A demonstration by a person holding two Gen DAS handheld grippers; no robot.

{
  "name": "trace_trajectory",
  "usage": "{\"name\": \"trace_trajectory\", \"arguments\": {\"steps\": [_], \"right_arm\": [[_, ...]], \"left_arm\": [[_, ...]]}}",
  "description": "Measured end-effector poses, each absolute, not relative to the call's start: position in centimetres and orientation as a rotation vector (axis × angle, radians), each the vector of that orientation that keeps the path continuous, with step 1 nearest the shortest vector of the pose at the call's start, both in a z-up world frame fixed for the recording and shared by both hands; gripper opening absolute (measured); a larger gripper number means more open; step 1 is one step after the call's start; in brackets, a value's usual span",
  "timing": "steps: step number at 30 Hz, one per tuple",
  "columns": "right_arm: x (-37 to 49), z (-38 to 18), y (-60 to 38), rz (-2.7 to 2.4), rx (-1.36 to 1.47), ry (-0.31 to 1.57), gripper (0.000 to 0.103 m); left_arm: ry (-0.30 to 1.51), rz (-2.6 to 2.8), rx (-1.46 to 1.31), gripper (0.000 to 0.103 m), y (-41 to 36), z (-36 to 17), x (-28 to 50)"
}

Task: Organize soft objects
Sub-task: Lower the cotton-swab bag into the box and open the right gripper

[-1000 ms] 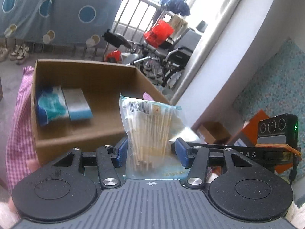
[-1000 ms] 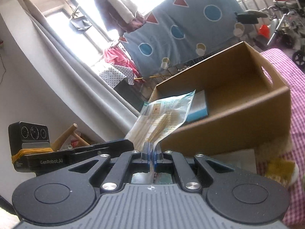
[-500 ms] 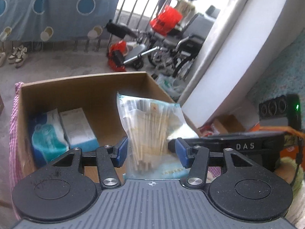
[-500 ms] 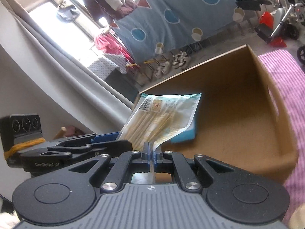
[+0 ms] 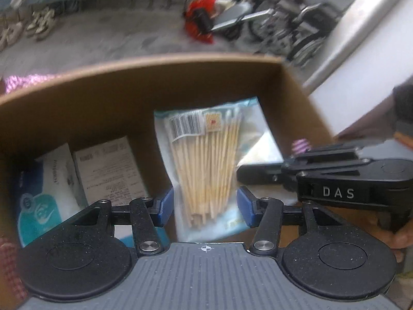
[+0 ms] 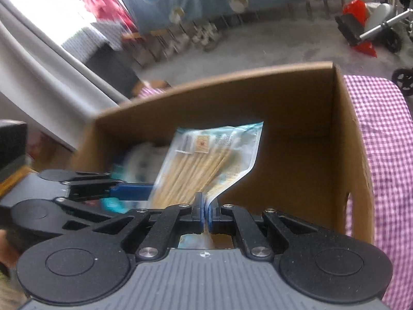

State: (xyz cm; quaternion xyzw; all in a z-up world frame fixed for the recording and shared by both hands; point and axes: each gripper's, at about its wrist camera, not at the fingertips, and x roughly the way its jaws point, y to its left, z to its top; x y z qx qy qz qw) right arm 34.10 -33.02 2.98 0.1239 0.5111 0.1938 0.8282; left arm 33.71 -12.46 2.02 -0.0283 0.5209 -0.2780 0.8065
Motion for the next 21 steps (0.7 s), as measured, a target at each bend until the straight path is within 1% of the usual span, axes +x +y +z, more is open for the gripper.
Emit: {"name": "trace_trajectory", "arguments": {"steps": [3, 6, 8, 13, 15, 16, 17, 19, 21], "right_arm": [[36.3, 0.4, -32.9, 0.374, 0.244, 1.158, 0.004], [37.4, -1.5, -32.3, 0.342, 0.203, 1.208, 0.004], [37.6, -2.2, -32.0, 0.345, 0.217, 1.226, 0.004], [37.7, -2.1, -30.5, 0.397, 0.166, 1.203, 0.005], [37.5, -2.1, -29.7, 0.410, 0.131, 1.192, 0.005], [38.3, -2.1, -29.7, 0.412, 0.118, 1.184, 0.005], [38.8, -2.2, -29.8, 0.413, 0.111, 1.175, 0.006], [39.1, -2.1, -30.0, 0.400, 0.118, 1.172, 0.008], [39.2, -2.0, -30.6, 0.369, 0.141, 1.178, 0.017]], "left_arm": [[1.195, -0.550, -0.035, 0.052, -13.2, -0.8, 35.5], [1.243, -0.514, -0.043, 0.052, -13.1, -2.4, 36.2], [1.244, -0.517, -0.046, 0.054, -13.0, -2.4, 35.9], [1.198, -0.510, -0.008, 0.057, -12.5, -1.2, 34.8], [1.184, -0.509, -0.004, 0.060, -12.0, -0.8, 34.5], [1.179, -0.503, -0.005, 0.066, -11.8, -0.7, 34.3], [1.174, -0.500, -0.004, 0.073, -11.6, -0.5, 34.2], [1.161, -0.489, 0.002, 0.075, -11.6, -0.3, 34.0], [1.149, -0.481, 0.003, 0.080, -11.3, 0.0, 33.7]]}}
